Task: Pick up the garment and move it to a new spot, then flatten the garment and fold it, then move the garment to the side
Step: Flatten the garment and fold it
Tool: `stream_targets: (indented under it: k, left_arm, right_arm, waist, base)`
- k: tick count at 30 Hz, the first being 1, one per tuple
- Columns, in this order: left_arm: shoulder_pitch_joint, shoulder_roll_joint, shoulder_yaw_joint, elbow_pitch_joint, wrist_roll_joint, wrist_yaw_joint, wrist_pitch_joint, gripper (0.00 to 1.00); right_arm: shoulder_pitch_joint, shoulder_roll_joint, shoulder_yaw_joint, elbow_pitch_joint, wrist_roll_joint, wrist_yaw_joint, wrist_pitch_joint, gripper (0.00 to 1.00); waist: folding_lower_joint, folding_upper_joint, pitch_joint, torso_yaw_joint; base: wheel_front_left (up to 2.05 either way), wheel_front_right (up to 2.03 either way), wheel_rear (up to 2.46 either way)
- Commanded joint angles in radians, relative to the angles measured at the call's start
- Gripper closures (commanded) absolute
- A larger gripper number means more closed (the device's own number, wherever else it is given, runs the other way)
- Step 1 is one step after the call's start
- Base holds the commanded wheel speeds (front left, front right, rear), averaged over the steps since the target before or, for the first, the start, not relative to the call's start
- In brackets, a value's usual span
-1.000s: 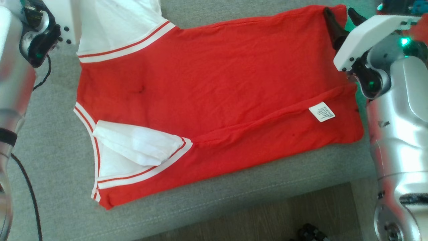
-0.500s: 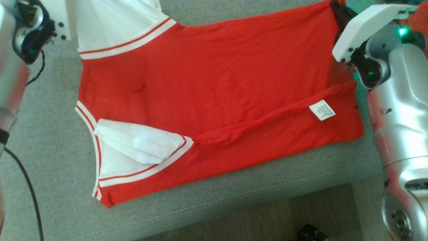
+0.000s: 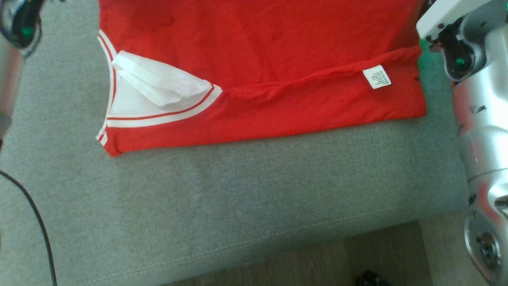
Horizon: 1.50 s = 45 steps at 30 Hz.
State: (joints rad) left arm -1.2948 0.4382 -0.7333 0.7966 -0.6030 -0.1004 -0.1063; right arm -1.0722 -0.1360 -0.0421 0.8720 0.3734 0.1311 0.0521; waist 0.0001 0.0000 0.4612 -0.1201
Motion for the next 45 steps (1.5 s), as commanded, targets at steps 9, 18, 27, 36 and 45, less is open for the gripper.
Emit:
stream_targets:
  k: [9,18,27,36,45]
  left_arm:
    - [0.207,0.098,0.02,-0.166,-0.099,-0.019,-0.024,1.0]
    - [0.508,0.22,0.044,-0.468,-0.183,0.101,0.019,1.0]
    - [0.702,0.22,0.034,-0.603,-0.238,0.198,0.026,1.0]
    - [0.787,0.151,0.025,-0.584,-0.221,0.273,-0.075,0.0]
    - [0.923,0.04,0.078,-0.679,-0.063,0.462,-0.154,0.0]
  right_arm:
    - [0.171,-0.053,0.093,-0.108,0.095,0.0,0.016,1.0]
    - [0.348,-0.103,0.086,-0.22,0.137,0.0,0.072,1.0]
    - [0.409,-0.085,0.06,-0.222,0.111,0.0,0.088,1.0]
    - [0.463,-0.042,-0.025,-0.193,0.116,0.0,0.009,0.0]
    - [0.614,0.037,-0.176,-0.278,0.166,0.0,-0.066,0.0]
  waist:
    - [-0.0001,0.0,-0.066,0.036]
    - [-0.0001,0.0,-0.094,0.056]
    - [-0.0001,0.0,-0.09,0.065]
    - [-0.0001,0.0,-0.128,0.078]
    - [-0.0001,0.0,-0.209,0.104]
  base:
    - [0.0,0.0,0.0]
    - [0.0,0.0,0.0]
    - [0.0,0.0,0.0]
    - [0.0,0.0,0.0]
    - [0.0,0.0,0.0]
